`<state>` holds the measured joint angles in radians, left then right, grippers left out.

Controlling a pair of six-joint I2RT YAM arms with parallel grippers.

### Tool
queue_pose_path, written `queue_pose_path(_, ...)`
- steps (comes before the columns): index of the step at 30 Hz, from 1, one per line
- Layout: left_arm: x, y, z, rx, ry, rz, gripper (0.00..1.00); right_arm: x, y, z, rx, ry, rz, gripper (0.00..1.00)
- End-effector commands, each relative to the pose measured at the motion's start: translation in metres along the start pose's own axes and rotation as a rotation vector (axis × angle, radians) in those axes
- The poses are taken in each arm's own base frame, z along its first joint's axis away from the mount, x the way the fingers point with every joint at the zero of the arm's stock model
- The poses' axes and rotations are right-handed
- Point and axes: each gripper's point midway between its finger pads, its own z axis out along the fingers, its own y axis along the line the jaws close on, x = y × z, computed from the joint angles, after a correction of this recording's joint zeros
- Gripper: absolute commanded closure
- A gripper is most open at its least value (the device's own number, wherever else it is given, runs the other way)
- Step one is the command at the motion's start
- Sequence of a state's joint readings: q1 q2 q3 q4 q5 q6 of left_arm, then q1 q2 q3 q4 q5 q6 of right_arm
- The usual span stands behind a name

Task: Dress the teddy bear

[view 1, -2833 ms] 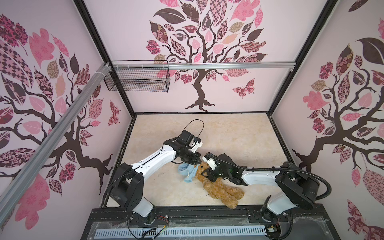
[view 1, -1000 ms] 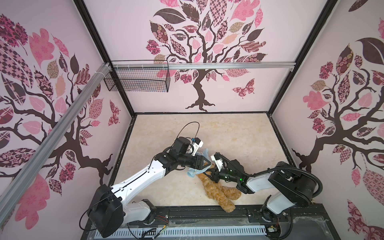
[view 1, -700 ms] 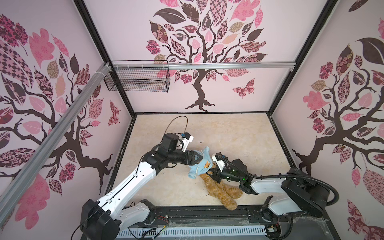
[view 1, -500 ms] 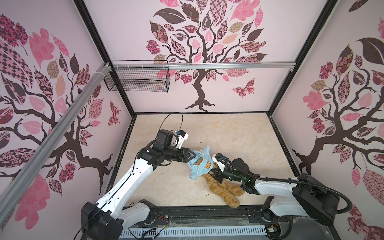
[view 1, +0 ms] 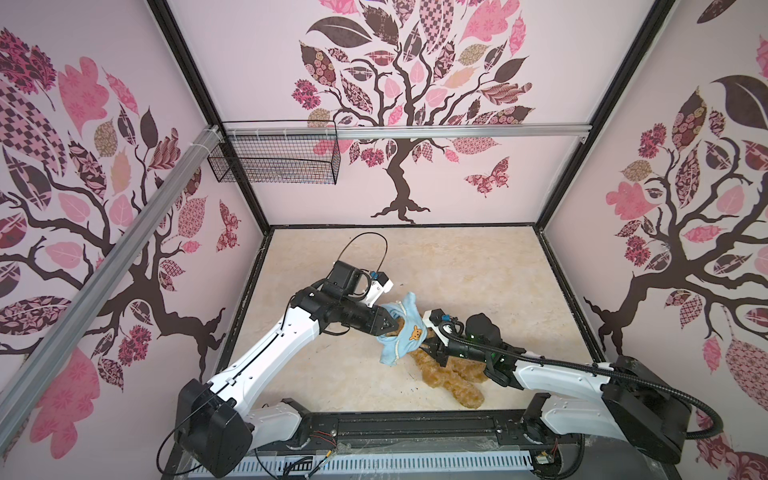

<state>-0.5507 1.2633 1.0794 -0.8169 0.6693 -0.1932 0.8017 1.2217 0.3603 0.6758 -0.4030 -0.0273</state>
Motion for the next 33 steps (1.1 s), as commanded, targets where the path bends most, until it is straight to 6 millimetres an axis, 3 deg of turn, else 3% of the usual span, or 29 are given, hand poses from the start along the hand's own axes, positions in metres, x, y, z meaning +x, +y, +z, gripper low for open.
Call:
queue_pose_path(1, -0.015, -0.008, -0.002, -0.004, -0.023, 0.057, 0.71, -0.041, 0.008, -0.002, -0.038, -0.104, -0.057, 0.77)
queue_pose_path(10, -0.018, -0.011, 0.012, 0.088, -0.043, 0.016, 0.56, -0.046, 0.012, -0.001, -0.061, -0.116, -0.07, 0.77)
queue_pose_path(17, -0.007, -0.007, 0.024, 0.086, 0.005, 0.004, 0.52, -0.063, 0.019, 0.003, -0.094, -0.166, -0.085, 0.77)
queue_pose_path(20, 0.0, -0.007, 0.022, 0.083, 0.02, 0.002, 0.5, -0.069, 0.017, 0.002, -0.075, -0.186, -0.089, 0.78)
queue_pose_path(27, -0.002, -0.001, -0.003, 0.113, -0.069, -0.057, 0.45, -0.061, 0.008, -0.001, -0.016, -0.175, -0.1, 0.78)
queue_pose_path(33, 0.005, 0.001, 0.002, 0.129, -0.045, -0.059, 0.43, -0.068, 0.013, -0.002, -0.042, -0.195, -0.087, 0.78)
